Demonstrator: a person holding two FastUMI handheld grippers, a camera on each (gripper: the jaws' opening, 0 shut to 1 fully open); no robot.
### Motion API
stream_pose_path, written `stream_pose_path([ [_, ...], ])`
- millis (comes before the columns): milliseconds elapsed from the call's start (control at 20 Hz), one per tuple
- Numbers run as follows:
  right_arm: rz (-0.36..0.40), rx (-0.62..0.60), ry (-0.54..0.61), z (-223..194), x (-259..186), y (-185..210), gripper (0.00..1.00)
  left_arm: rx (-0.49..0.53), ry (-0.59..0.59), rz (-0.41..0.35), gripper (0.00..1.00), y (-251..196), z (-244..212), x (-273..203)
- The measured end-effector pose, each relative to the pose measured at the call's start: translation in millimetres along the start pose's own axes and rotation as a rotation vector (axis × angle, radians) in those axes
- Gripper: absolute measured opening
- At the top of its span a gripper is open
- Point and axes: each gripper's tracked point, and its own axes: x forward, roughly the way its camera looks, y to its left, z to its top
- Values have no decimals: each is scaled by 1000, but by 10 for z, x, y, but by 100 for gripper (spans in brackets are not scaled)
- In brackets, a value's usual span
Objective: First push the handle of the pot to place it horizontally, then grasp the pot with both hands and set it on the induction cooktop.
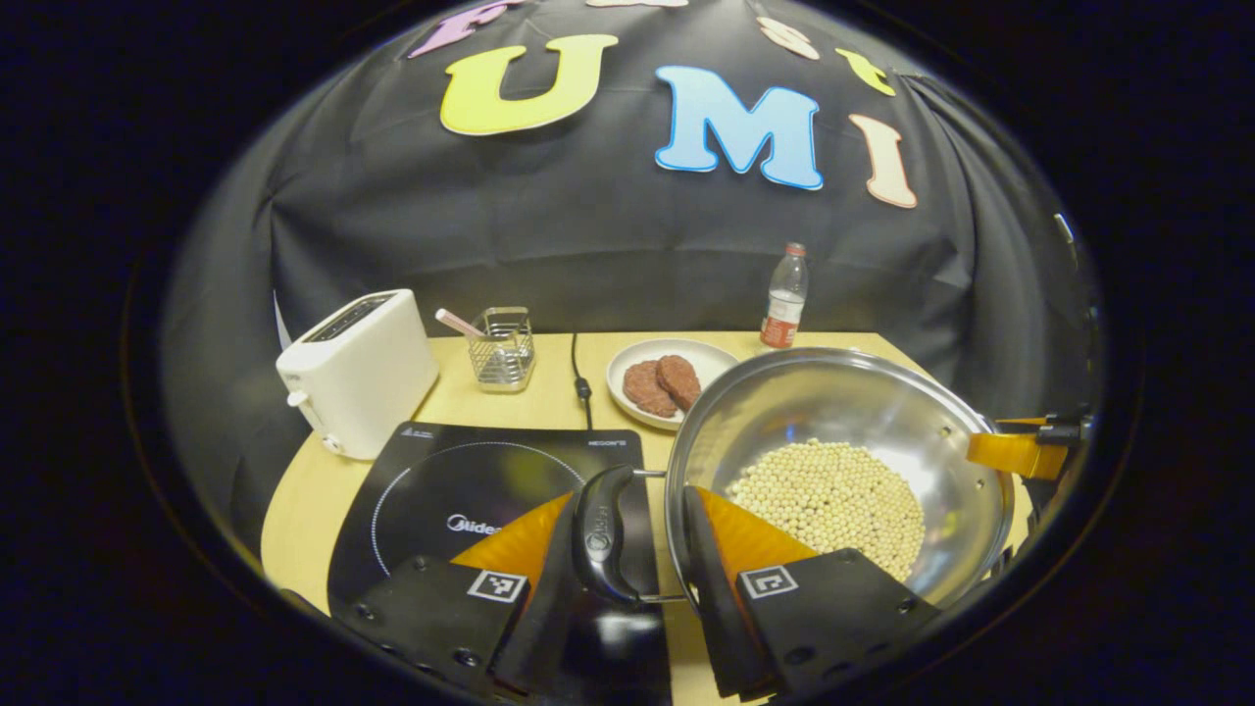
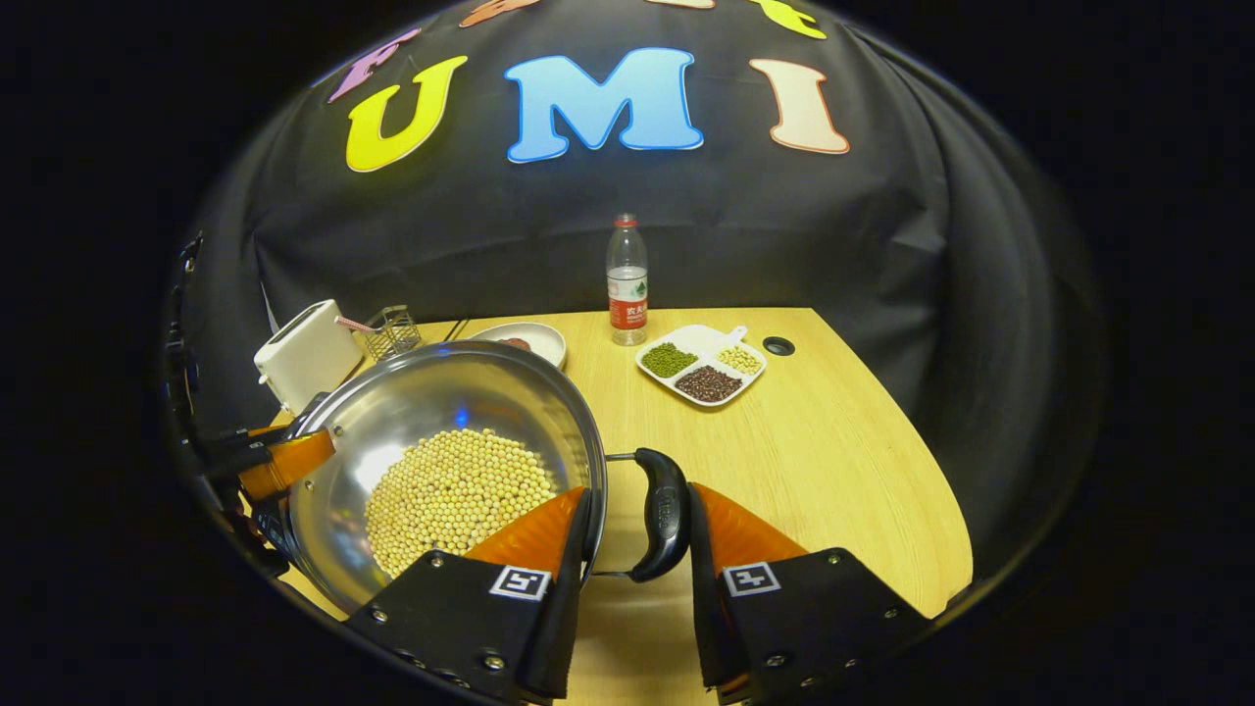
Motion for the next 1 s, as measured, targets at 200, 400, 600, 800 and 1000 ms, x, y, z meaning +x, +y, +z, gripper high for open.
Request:
stream_pose_path([
  [200,3,-2,-12,10,-33,289,49,-13,-7,-1,69,317,-18,-75],
  [400,13,7,-13,-14,-40,594,49,-8,-6,4,61,647,-51,-121],
  [600,20,17,-22,8,-11,904,49,-3,-16,9,61,984,-45,-146],
  [800,28,24,-28,31,31,1239,49,0,-18,10,61,1347,-19,-113],
  [1000,36,24,-24,61,110,1536,49,0,-15,19,65,1674,-21,-80],
])
